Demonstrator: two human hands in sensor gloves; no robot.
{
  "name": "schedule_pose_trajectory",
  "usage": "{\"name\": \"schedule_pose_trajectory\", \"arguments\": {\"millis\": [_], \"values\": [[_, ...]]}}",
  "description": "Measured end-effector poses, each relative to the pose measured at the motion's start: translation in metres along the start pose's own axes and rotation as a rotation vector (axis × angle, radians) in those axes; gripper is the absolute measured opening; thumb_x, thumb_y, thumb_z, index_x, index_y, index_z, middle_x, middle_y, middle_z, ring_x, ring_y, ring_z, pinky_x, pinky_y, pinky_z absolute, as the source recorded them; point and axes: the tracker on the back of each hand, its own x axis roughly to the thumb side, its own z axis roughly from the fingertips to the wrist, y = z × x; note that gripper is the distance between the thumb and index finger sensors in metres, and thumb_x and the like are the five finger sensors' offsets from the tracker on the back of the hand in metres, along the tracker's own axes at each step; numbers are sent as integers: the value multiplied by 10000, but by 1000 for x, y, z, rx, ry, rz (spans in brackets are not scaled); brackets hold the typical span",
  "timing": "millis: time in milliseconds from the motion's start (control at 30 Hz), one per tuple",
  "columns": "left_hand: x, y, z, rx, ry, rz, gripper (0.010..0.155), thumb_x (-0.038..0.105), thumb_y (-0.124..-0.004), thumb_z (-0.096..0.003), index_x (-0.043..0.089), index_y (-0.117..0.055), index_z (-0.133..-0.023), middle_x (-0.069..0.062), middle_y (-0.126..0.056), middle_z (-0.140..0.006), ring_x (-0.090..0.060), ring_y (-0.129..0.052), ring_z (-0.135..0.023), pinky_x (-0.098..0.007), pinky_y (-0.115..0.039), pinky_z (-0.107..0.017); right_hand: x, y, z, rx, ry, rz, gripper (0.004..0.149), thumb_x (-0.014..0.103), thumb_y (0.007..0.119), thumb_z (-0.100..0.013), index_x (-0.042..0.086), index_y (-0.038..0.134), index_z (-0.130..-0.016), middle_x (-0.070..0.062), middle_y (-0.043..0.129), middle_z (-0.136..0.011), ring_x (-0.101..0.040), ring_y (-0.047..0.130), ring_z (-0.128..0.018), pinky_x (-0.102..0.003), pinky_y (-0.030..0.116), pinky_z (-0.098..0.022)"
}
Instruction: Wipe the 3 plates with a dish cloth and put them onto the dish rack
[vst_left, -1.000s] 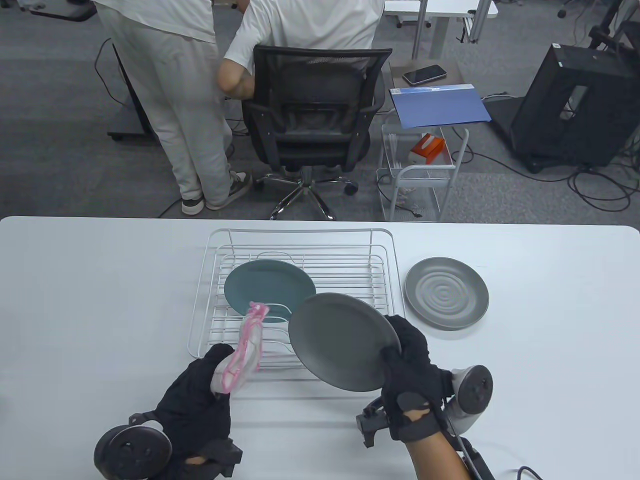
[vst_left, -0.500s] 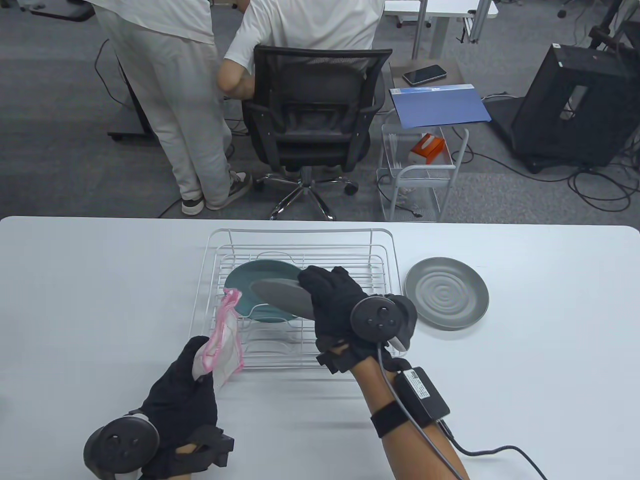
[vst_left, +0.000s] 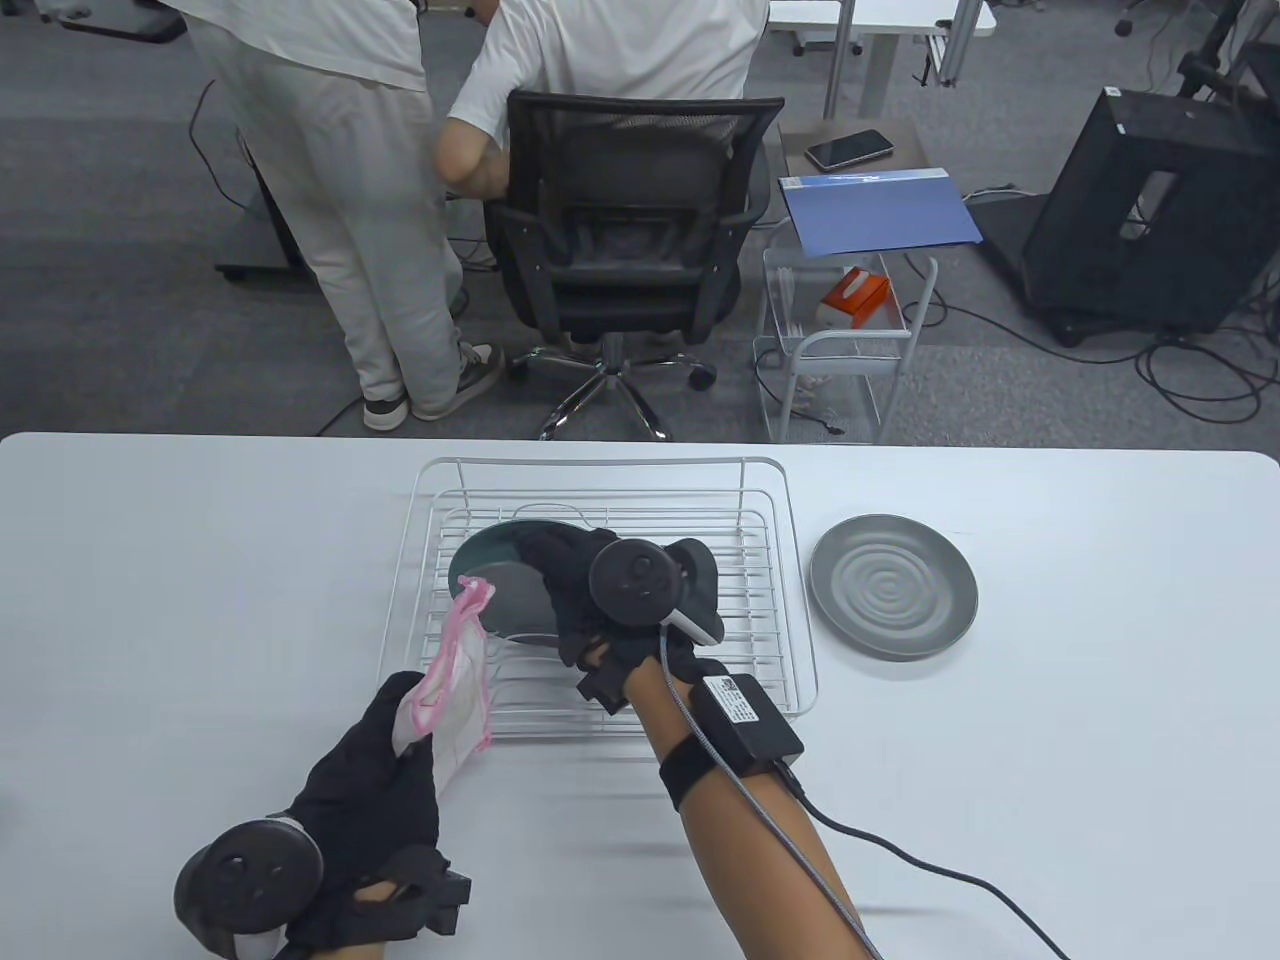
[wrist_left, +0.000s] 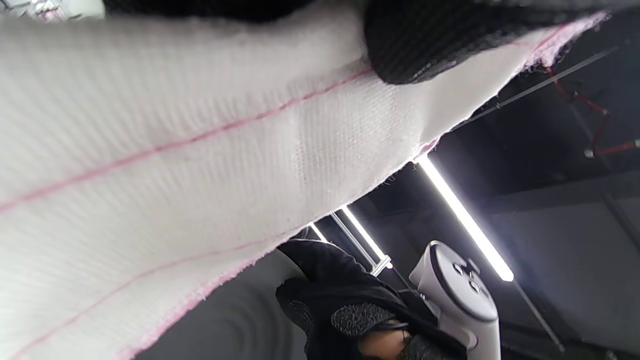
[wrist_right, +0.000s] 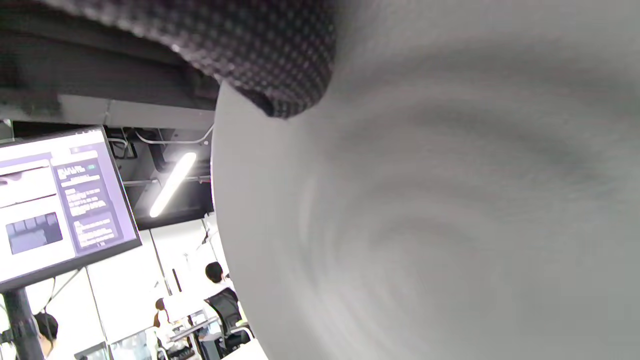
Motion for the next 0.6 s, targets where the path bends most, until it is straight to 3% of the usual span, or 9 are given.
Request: {"name": "schedule_pose_trajectory", "arguments": {"millis": [600], "values": [[-1, -5, 0, -28, 12, -9, 495, 393, -738, -541, 183, -724, -989, -122, -983, -849, -379, -983, -785, -590, -690, -628, 5, 21, -17, 64, 88, 114, 435, 252, 871, -412, 140, 853, -832, -159, 869, -809, -404, 909, -650, -622, 700, -524]]}}
